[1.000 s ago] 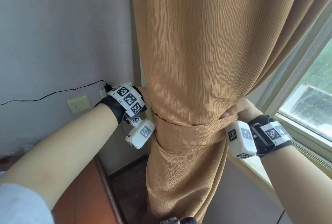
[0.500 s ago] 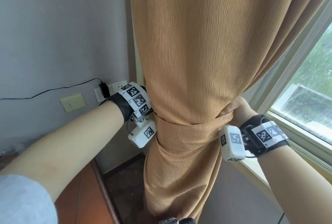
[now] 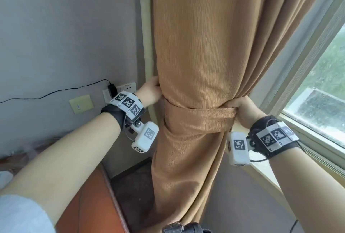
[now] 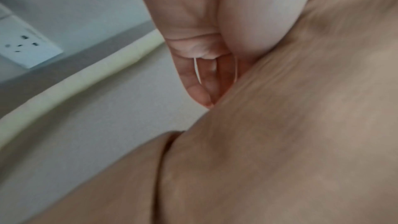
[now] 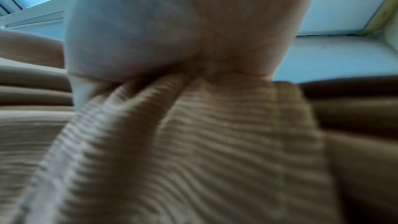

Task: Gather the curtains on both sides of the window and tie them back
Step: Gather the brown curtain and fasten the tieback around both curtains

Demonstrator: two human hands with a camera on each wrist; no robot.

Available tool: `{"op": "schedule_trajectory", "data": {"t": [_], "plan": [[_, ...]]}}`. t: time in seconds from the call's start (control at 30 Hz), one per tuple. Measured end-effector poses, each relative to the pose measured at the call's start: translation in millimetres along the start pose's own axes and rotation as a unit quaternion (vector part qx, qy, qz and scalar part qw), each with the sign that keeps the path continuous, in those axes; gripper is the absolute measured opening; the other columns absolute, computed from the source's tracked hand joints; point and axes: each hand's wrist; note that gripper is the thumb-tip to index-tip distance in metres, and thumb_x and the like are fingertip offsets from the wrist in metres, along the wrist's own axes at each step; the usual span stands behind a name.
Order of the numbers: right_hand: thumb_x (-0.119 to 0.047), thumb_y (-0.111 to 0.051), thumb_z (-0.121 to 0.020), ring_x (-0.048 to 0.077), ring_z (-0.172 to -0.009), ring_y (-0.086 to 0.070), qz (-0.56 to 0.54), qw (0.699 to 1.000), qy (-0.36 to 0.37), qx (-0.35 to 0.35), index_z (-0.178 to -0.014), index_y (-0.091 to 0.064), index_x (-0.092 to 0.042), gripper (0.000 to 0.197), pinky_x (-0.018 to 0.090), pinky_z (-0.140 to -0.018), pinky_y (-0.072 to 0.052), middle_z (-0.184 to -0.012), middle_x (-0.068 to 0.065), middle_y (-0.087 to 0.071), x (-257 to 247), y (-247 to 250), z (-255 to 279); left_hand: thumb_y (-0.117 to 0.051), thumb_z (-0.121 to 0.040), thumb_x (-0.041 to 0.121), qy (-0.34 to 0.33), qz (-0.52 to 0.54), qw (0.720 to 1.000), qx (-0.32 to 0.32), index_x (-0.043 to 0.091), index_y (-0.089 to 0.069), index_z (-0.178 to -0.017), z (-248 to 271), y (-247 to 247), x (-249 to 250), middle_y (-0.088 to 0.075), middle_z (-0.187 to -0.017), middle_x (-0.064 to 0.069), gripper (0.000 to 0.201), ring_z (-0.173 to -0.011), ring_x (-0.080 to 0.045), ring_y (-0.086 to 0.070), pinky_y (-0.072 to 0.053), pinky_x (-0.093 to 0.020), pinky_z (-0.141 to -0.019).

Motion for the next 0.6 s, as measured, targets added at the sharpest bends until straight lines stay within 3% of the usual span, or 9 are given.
{"op": "schedule_trajectory", "data": {"t": [0.07, 0.17, 0.2, 0.27, 0.33, 0.43, 0.47, 0.53, 0.6], "plan": [[-0.006, -0.063, -0.047, 0.024, -0.106, -0.06, 0.028, 0.999, 0.012, 0.028, -0.113, -0.061, -0.001, 0.065, 0.039, -0.092, -0.049, -0.11, 0.007, -0.067, -4, -3, 2, -0.035, -0.096, 0.002, -0.023, 0.05, 0.998, 0.016, 0.013, -0.056, -0.087, 14, -2, 7, -0.058, -0.077, -0.001, 0.025, -0.068, -0.012, -0.053, -0.046, -0.028, -0.069], [-0.01, -0.068, -0.053, 0.02, -0.108, -0.057, 0.05, 0.998, 0.024, 0.033, -0.123, -0.056, -0.002, 0.072, 0.034, -0.094, -0.046, -0.116, 0.006, -0.062, -11, -13, 7, -0.037, -0.097, 0.009, -0.035, 0.063, 0.995, 0.067, 0.011, -0.052, -0.114, 27, -2, 10, -0.057, -0.096, 0.001, 0.022, -0.087, -0.017, -0.055, -0.043, -0.03, -0.08], [-0.009, -0.071, -0.057, 0.018, -0.108, -0.056, 0.062, 0.997, 0.027, 0.03, -0.126, -0.055, -0.003, 0.07, 0.031, -0.092, -0.045, -0.116, 0.004, -0.061, -12, -16, 7, -0.041, -0.096, 0.011, -0.032, 0.065, 0.991, 0.109, 0.013, -0.05, -0.112, 28, -2, 9, -0.055, -0.096, 0.006, 0.019, -0.088, -0.015, -0.052, -0.041, -0.027, -0.08], [-0.006, -0.071, -0.067, 0.017, -0.107, -0.054, 0.079, 0.996, 0.033, 0.025, -0.128, -0.052, -0.006, 0.064, 0.029, -0.088, -0.043, -0.116, 0.002, -0.059, -13, -21, 8, -0.049, -0.088, 0.011, -0.039, 0.081, 0.973, 0.211, 0.016, -0.045, -0.087, 36, -1, 13, -0.046, -0.077, 0.008, 0.007, -0.073, -0.008, -0.044, -0.036, -0.02, -0.068], [-0.005, -0.068, -0.074, 0.016, -0.101, -0.055, 0.087, 0.995, 0.043, 0.025, -0.122, -0.055, -0.01, 0.05, 0.028, -0.085, -0.044, -0.109, 0.0, -0.061, -14, -27, 10, -0.053, -0.081, 0.015, -0.112, 0.092, 0.954, 0.262, 0.018, -0.037, -0.063, 52, -1, 19, -0.036, -0.058, 0.013, 0.025, -0.055, -0.003, -0.032, -0.028, -0.017, -0.055], [-0.007, -0.064, -0.078, 0.006, -0.078, -0.057, 0.103, 0.993, 0.05, 0.038, -0.095, -0.06, -0.019, 0.022, 0.015, -0.066, -0.049, -0.083, -0.008, -0.061, -18, -39, 14, -0.059, -0.083, 0.02, -0.251, 0.028, 0.951, 0.176, 0.014, -0.042, -0.05, 75, -11, 32, -0.038, -0.049, 0.011, 0.037, -0.05, -0.007, -0.035, -0.03, -0.021, -0.052], [-0.007, -0.064, -0.079, 0.003, -0.072, -0.057, 0.104, 0.992, 0.05, 0.043, -0.087, -0.061, -0.02, 0.015, 0.011, -0.059, -0.049, -0.077, -0.009, -0.061, -19, -44, 14, -0.06, -0.083, 0.018, -0.293, -0.016, 0.947, 0.134, 0.01, -0.051, -0.056, 83, -16, 36, -0.049, -0.057, 0.006, 0.029, -0.056, -0.009, -0.044, -0.035, -0.021, -0.056], [-0.008, -0.062, -0.078, 0.01, -0.071, -0.061, 0.116, 0.992, 0.044, 0.035, -0.079, -0.066, -0.017, 0.01, 0.018, -0.063, -0.052, -0.075, -0.002, -0.065, -22, -54, 14, -0.063, -0.081, 0.027, -0.331, -0.128, 0.932, 0.077, 0.009, -0.063, -0.082, 90, -25, 40, -0.062, -0.085, 0.0, 0.018, -0.081, -0.013, -0.053, -0.041, -0.023, -0.075], [-0.007, -0.058, -0.078, 0.019, -0.075, -0.061, 0.117, 0.992, 0.037, 0.003, -0.082, -0.067, -0.007, 0.01, 0.03, -0.068, -0.05, -0.076, 0.005, -0.064, -24, -63, 12, -0.065, -0.076, 0.046, -0.31, -0.234, 0.917, 0.092, 0.015, -0.062, -0.1, 93, -29, 40, -0.061, -0.101, 0.005, 0.04, -0.097, -0.015, -0.049, -0.037, -0.029, -0.087]]}}
Point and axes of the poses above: each hand's wrist, its own z-axis away from the middle knuckle, its own y-axis out of the back of the hand, x = y × z
